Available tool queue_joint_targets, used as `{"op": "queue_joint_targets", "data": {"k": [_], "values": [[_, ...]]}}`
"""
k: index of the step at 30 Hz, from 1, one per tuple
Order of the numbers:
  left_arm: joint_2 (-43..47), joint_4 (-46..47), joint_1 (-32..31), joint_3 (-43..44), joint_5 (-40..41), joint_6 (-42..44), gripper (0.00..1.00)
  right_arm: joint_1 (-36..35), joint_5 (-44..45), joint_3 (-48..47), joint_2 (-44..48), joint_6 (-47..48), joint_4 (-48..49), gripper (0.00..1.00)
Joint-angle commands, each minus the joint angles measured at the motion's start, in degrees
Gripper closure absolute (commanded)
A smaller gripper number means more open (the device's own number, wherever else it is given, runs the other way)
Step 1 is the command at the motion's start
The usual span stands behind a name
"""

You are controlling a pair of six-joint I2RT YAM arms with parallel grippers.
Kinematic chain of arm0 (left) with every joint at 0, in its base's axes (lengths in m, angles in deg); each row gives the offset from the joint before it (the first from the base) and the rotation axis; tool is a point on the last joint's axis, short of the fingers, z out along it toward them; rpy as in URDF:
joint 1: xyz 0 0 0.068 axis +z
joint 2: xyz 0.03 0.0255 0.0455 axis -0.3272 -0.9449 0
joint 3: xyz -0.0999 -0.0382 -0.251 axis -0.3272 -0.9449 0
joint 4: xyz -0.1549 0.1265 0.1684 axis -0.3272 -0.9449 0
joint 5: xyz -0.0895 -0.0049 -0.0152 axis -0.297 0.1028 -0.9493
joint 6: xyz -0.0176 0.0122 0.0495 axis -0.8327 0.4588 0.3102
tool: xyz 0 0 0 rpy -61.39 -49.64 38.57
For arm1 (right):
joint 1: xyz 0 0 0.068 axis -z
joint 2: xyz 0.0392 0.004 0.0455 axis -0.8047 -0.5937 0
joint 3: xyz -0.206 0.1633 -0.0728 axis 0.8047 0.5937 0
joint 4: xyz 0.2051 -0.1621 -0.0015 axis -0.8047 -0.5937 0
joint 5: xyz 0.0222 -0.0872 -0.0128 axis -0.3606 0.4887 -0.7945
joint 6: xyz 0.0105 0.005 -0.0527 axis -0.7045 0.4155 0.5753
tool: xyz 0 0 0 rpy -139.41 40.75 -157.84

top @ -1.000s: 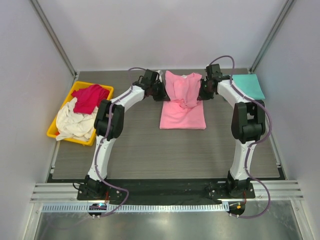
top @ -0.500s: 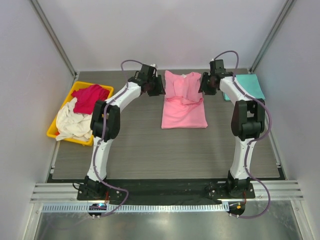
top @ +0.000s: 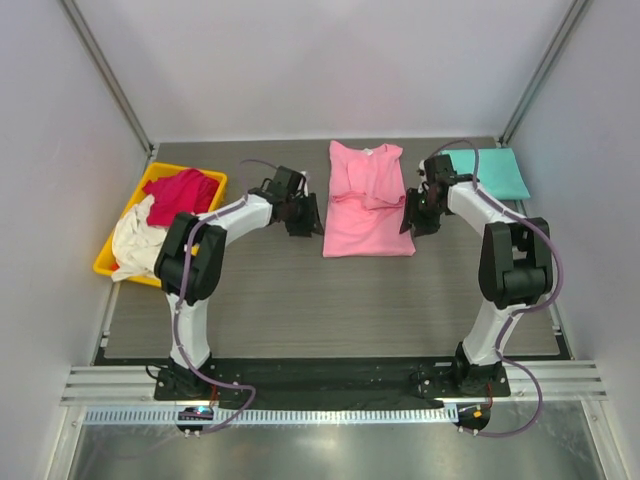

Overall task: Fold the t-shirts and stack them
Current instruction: Fold the tshirt

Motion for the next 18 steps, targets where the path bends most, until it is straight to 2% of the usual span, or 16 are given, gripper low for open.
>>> {"op": "queue_joint_targets", "data": {"k": [1, 7, 10, 11, 12, 13, 15, 18], "values": [[-0.55, 4.15, -1.47, -0.44, -2.77, -0.41, 0.57, -0.16, -1.44, 2.70, 1.63, 1.75, -0.02, 0.53], [-2.92, 4.23, -2.44, -1.14, -4.96, -1.55, 0.59, -0.16, -2.41, 7.62, 3.65, 0.62, 1.92, 0.58], [-3.01, 4.93, -3.40, -2.46, -5.14, -2.25, 0.62, -0.16, -0.66, 10.52, 4.18, -0.35, 3.23, 0.67], [-3.10, 5.11, -3.84, -2.63, -5.06, -2.26, 0.75, -0.16, 0.22, 11.40, 4.18, -1.22, 4.20, 0.71], [-3.19, 5.03, -4.02, -2.90, -4.53, -2.43, 0.83, -0.16, 0.49, 12.80, 4.27, -1.84, 4.64, 0.83], [-3.19, 3.63, -4.20, -3.33, -3.92, -3.30, 0.97, -0.16, 0.49, 13.68, 4.62, -2.46, 5.08, 0.90], [-1.79, 2.48, -4.28, -4.39, -1.73, -4.27, 1.00, -0.94, 0.31, 16.40, 5.67, -4.65, 5.87, 0.99], [3.55, 2.21, -4.90, -10.26, 1.70, -6.47, 1.00, -3.05, 4.35, 20.96, 10.06, -7.81, 5.35, 0.99]]}}
